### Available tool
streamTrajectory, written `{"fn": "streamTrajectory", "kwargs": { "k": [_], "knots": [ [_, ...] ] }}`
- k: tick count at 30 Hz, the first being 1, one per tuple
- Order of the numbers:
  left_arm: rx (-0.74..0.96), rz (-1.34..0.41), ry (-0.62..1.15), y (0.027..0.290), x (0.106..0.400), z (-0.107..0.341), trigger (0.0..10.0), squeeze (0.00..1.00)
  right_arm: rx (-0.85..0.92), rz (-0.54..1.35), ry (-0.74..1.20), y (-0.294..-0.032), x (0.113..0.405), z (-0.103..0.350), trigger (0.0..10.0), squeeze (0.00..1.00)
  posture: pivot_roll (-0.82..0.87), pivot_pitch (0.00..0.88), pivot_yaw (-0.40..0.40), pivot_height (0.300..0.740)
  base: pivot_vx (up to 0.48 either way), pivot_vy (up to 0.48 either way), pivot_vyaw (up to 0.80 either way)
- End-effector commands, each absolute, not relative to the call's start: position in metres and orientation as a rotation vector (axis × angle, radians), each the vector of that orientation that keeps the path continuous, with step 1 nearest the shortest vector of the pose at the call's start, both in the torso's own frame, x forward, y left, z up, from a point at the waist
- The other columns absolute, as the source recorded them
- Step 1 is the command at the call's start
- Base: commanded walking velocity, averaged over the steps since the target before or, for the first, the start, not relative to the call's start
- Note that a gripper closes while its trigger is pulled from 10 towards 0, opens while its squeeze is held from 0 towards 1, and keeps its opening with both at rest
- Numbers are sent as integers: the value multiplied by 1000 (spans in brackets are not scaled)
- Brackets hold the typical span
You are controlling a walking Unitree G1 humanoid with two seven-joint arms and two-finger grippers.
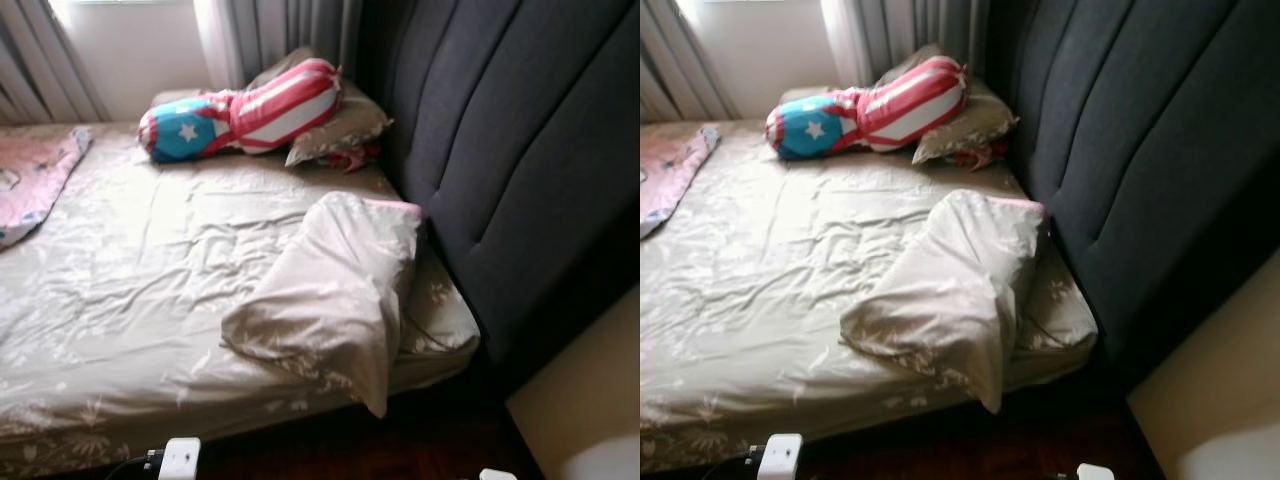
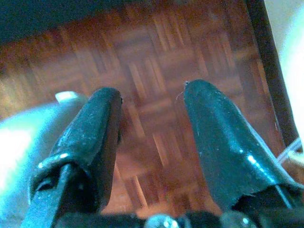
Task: Clean up the room
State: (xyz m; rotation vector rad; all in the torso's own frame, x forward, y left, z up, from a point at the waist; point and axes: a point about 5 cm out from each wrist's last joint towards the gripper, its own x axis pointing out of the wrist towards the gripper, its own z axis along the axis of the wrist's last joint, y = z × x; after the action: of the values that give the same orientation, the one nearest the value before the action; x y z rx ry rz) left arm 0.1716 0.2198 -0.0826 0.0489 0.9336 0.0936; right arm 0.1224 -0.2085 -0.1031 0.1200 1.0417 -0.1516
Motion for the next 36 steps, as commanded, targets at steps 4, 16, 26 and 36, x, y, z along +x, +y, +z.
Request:
{"fn": "streamTrajectory", "kwargs": {
  "k": [4, 16, 26, 36],
  "knots": [
    [36, 99, 952, 221, 168, -84, 10000, 0, 120, -149, 1004, -209, 132, -99, 10000, 0, -73, 0, -15, 723, 0, 0, 0],
    [30, 109, 954, 221, 168, -84, 10000, 0, 130, -146, 994, -209, 133, -99, 10000, 0, -76, 0, -15, 723, 0, 0, 0],
    [29, 111, 954, 221, 168, -84, 10000, 0, 111, -132, 990, -210, 134, -98, 10000, 0, -75, 0, -17, 723, 75, 0, 0],
    [26, 114, 954, 221, 168, -84, 10000, 0, 99, -111, 984, -209, 136, -98, 10000, 0, -77, 0, -18, 723, 258, 0, 658]
  ]
}}
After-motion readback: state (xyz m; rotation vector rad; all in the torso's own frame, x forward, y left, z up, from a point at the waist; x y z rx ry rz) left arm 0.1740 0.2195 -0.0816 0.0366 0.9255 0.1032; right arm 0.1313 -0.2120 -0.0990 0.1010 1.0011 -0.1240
